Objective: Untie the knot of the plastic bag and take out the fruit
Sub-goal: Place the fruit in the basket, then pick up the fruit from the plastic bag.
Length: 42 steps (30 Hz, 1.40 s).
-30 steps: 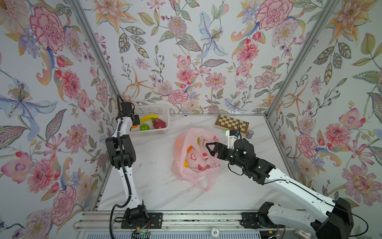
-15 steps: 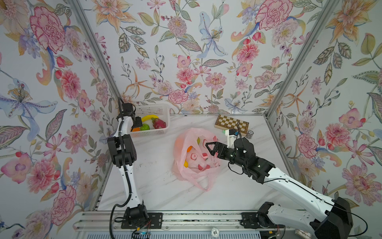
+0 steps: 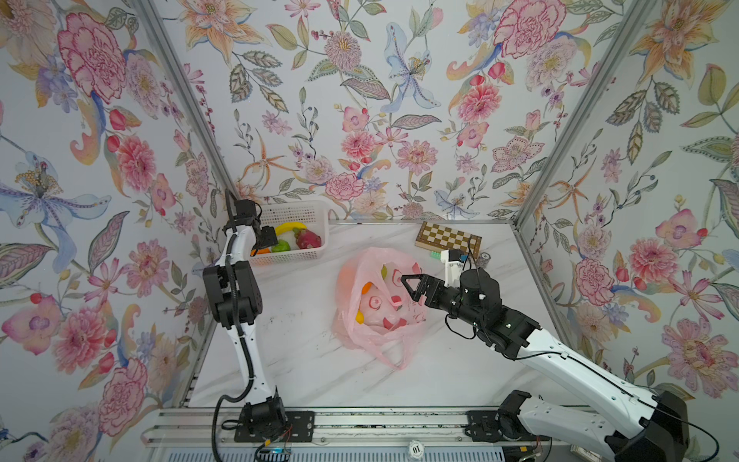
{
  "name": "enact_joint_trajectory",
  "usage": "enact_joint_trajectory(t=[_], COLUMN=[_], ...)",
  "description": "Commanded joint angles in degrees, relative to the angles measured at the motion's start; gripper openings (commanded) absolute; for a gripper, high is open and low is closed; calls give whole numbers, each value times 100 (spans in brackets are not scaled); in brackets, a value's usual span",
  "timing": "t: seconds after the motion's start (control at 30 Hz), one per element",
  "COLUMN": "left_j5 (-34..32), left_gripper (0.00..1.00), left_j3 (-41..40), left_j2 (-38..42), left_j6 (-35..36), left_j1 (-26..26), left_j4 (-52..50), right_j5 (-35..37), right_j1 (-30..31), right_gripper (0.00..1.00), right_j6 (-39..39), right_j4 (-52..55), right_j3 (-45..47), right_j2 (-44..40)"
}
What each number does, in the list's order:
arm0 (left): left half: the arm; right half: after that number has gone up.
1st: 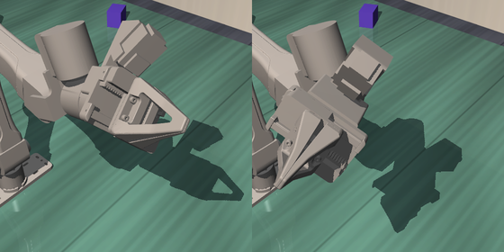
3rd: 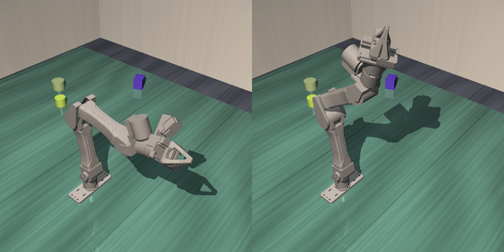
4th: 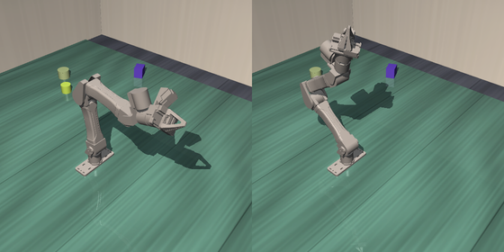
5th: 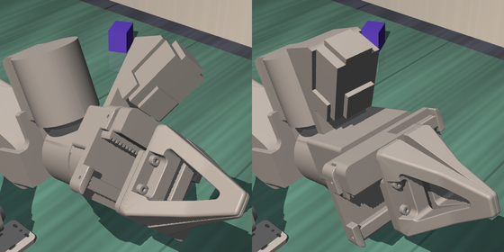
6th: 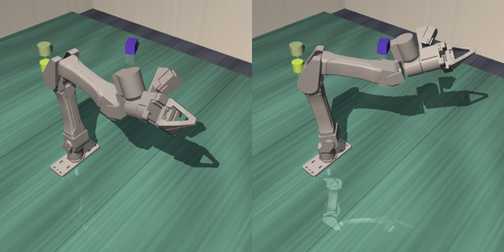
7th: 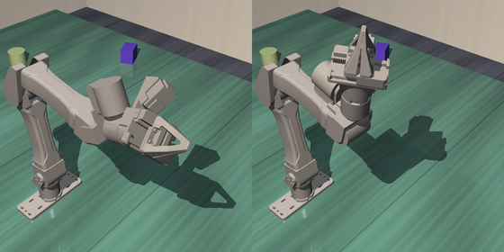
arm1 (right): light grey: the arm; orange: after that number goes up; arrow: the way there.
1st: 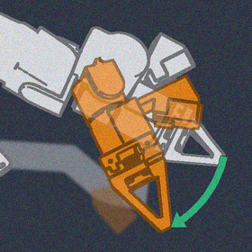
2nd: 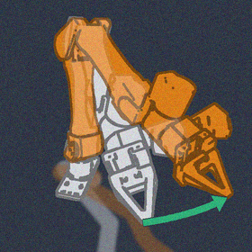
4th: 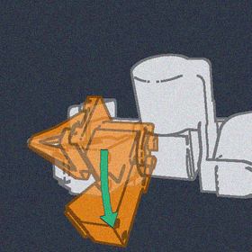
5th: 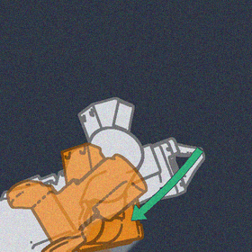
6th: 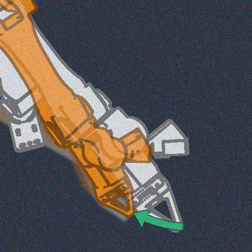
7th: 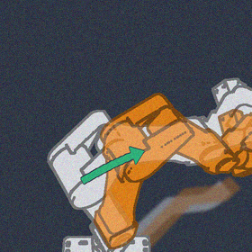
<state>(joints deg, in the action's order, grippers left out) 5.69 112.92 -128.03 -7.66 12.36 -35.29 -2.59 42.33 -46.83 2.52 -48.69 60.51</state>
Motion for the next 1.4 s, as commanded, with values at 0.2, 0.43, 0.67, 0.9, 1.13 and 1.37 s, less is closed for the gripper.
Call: enact_joint_trajectory(t=[0.2, 0.43, 0.67, 0.9, 1.13, 1.37], left_j5=[799, 875, 589, 84, -64, -52], left_gripper=[74, 72, 71, 70, 71, 66], left_j3=[-2089, -3516, -4535, -5333, -6253, -7137], left_j2=[2353, 4158, 5333, 6033, 6417, 6408], left_j6=[-829, -1224, -1219, -1355, -1938, -2225], left_j1=[-466, -1487, -2785, -3988, -4767, -5007], left_j4=[1318, 1745, 1481, 739, 514, 841], right_j5=[101, 146, -221, -579, -718, -500], right_j1=[382, 707, 1057, 1509, 1872, 1936], right_gripper=[80, 59, 45, 36, 33, 34], right_j6=[513, 621, 504, 161, -80, -31], right_j4=[275, 278, -92, -531, -850, -516], right_j3=[-372, -567, -260, 98, 209, -60], right_j2=[661, 1356, 1845, 2379, 3020, 3169])
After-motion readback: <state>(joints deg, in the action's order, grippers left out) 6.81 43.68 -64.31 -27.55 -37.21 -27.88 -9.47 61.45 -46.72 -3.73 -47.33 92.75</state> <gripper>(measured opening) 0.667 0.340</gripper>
